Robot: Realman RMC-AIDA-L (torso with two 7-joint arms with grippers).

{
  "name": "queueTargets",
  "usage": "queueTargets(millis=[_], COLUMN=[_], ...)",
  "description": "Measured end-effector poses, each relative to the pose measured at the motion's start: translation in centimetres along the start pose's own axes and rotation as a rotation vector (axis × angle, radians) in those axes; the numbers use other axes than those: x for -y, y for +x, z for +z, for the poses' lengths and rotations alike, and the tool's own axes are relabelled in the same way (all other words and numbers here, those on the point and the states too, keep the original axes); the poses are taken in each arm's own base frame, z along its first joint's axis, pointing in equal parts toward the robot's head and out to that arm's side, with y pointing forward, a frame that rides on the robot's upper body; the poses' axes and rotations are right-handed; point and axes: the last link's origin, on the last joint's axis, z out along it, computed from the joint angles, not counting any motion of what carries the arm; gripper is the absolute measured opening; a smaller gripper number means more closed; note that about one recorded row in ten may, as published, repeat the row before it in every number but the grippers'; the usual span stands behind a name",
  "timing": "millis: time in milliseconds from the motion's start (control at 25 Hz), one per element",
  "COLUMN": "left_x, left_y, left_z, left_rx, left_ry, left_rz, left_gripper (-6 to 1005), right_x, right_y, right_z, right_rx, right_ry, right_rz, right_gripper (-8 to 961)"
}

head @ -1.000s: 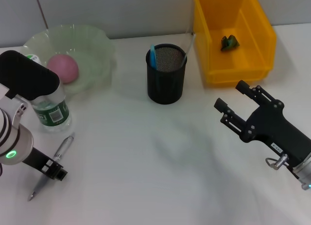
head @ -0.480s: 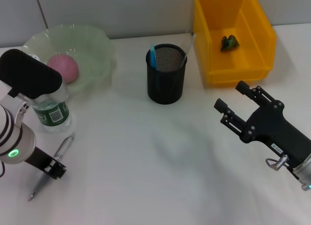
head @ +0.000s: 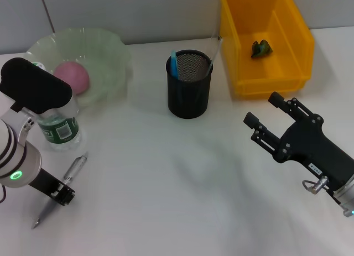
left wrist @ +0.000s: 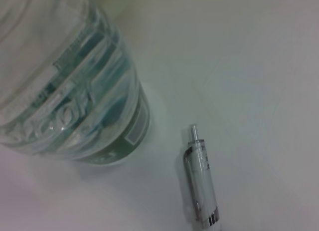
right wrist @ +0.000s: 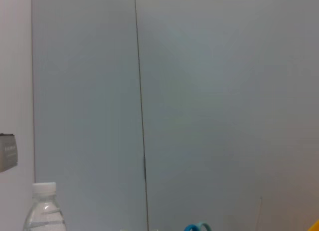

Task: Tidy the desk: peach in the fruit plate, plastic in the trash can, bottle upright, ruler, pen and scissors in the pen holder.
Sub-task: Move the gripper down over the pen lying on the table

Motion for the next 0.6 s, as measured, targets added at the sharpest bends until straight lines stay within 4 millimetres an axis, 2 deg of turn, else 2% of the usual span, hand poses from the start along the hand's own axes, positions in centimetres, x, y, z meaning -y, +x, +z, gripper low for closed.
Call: queueTargets(millis=[600], left_x=[-0.16], left_y=[0.04], left_z=[0.34], left_rx=[0.020], left_ry=[-0.002], left_rz=[0.015], left_gripper=[272], right_x=[-0.09], right_y=[-0.07], right_z=[-0.01], right_rx=[0.006], right_ry=[-0.004], right_rz=[0.002], right_gripper=[629])
